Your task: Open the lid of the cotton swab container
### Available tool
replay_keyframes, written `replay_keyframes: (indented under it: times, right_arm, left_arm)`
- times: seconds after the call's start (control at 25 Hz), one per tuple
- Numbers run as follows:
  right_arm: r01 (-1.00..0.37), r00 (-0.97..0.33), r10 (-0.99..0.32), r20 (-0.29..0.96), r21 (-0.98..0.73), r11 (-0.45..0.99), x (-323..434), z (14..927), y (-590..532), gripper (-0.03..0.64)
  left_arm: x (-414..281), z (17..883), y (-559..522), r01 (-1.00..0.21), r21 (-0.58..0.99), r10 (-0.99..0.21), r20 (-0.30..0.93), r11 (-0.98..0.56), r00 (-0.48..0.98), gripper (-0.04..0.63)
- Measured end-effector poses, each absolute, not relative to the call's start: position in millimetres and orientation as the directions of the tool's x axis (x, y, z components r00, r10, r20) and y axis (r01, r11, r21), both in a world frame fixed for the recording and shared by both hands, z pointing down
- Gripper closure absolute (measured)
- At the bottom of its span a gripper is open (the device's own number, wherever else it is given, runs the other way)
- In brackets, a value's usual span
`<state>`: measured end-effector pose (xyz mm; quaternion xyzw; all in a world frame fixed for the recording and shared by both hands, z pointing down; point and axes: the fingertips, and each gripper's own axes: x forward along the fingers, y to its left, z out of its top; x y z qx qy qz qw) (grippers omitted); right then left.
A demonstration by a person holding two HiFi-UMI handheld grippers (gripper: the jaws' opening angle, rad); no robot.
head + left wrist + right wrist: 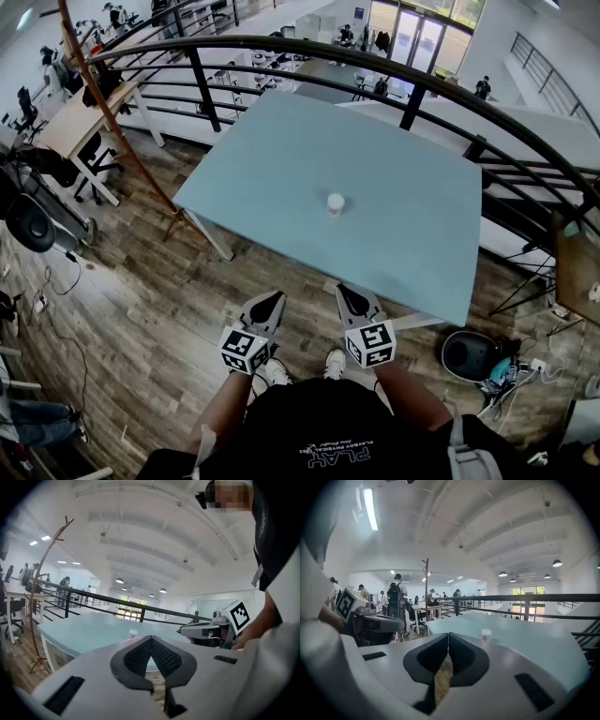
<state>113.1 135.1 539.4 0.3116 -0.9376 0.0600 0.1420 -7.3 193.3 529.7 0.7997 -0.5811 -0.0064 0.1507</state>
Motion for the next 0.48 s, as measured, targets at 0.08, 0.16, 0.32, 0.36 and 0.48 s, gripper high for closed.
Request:
replay_keyframes:
  times: [0.08, 0.16, 0.32, 0.36, 0.48]
  right_arm:
    - [-0.603, -0.768, -0.571, 0.290, -0.028, 0.797, 105.2, 538.7, 134.8, 0.595]
    - [-0.604, -0.770, -0.574, 0.278, -0.029, 0.797, 99.6, 537.4, 133.5, 0.595]
    - [-0.604, -0.771, -0.575, 0.274, -0.025, 0.797, 96.1, 535.1, 132.9, 0.595]
    - [-0.604, -0.771, -0.576, 0.273, -0.025, 0.797, 95.4, 534.5, 133.2, 0.595]
    - [-0.603, -0.773, -0.576, 0.265, -0.024, 0.797, 93.6, 531.8, 133.6, 0.595]
  left_arm:
    - [-13.0, 529.8, 191.6, -0.927, 0.238, -0.930, 0.162, -0.288, 0.331, 0.583]
    - [-16.8, 531.6, 189.7, -0.927, 0.226, -0.929, 0.155, -0.298, 0.337, 0.583]
    - [-19.1, 533.4, 189.6, -0.928, 0.216, -0.930, 0.145, -0.303, 0.337, 0.583]
    - [-19.4, 533.1, 190.4, -0.928, 0.219, -0.930, 0.146, -0.303, 0.338, 0.583]
    - [-21.6, 530.8, 190.7, -0.927, 0.221, -0.932, 0.139, -0.302, 0.336, 0.583]
